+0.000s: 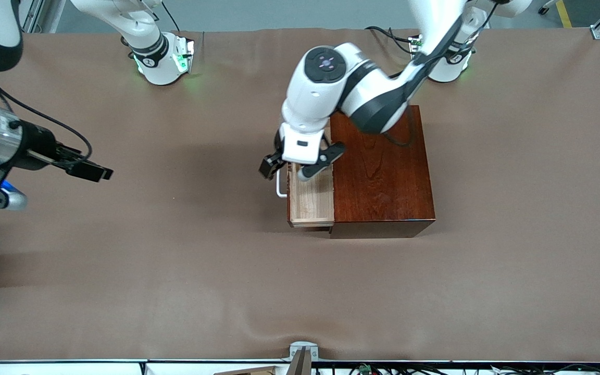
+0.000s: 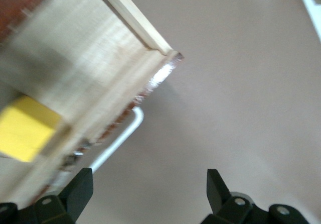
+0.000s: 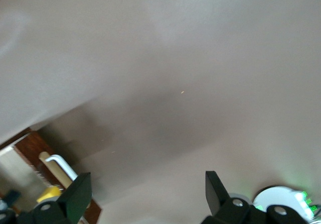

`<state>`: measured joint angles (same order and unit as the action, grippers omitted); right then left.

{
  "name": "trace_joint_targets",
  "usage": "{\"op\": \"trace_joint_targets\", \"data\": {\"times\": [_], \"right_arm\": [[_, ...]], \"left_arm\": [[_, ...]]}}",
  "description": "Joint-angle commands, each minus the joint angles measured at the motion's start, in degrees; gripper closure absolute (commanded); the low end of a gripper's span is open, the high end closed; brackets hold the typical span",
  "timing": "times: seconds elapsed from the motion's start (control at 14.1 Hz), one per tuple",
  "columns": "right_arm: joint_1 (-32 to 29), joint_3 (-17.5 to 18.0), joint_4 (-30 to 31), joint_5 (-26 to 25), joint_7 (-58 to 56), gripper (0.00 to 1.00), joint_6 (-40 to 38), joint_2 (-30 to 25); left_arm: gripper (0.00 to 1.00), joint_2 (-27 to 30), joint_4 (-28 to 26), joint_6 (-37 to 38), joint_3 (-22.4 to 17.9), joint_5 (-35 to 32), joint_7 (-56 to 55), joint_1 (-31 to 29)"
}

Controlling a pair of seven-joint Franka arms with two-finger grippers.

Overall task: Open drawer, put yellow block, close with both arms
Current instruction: 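Retract the right gripper while the left gripper reaches the drawer handle, then push the drawer shut into the box with the left gripper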

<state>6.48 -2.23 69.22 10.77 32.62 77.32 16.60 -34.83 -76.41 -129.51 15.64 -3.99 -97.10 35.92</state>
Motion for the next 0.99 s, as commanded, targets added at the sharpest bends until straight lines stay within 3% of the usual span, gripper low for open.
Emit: {"op": "trace_joint_targets", "data": {"times": [0.0,0.14,0.28,0.5,0.71,0.92], "right_arm": [[-1.64,0.91,0.3,-2.68,-5.88,0.0,-0.95,-2.27],[-3.13,0.83,0.3,-2.86,-10.88,0.0,-0.86,-2.71],[-4.45,1.0,0.39,-4.69,-15.89,0.0,-0.86,-3.67],[-6.03,0.65,1.26,-5.94,-21.36,0.0,-1.03,-5.34],[-6.83,0.47,1.88,-6.29,-26.44,0.0,-1.39,-6.83],[-6.83,0.56,6.52,-8.66,-30.15,0.0,-0.78,-10.0]], "left_arm": [[0.0,-5.33,5.31,-5.73,-8.22,-1.37,-8.43,8.52],[0.0,-7.7,5.49,-9.34,-13.16,-1.2,-13.61,13.28],[0.0,-10.51,5.75,-12.07,-13.88,-1.28,-20.9,14.52],[0.0,-14.73,7.42,-12.52,-19.4,-1.28,-27.95,20.22],[0.0,-15.44,6.98,-11.65,-20.12,-1.11,-29.64,20.51],[0.0,-15.45,6.98,-7.35,-20.21,-1.11,-29.64,20.51]]}}
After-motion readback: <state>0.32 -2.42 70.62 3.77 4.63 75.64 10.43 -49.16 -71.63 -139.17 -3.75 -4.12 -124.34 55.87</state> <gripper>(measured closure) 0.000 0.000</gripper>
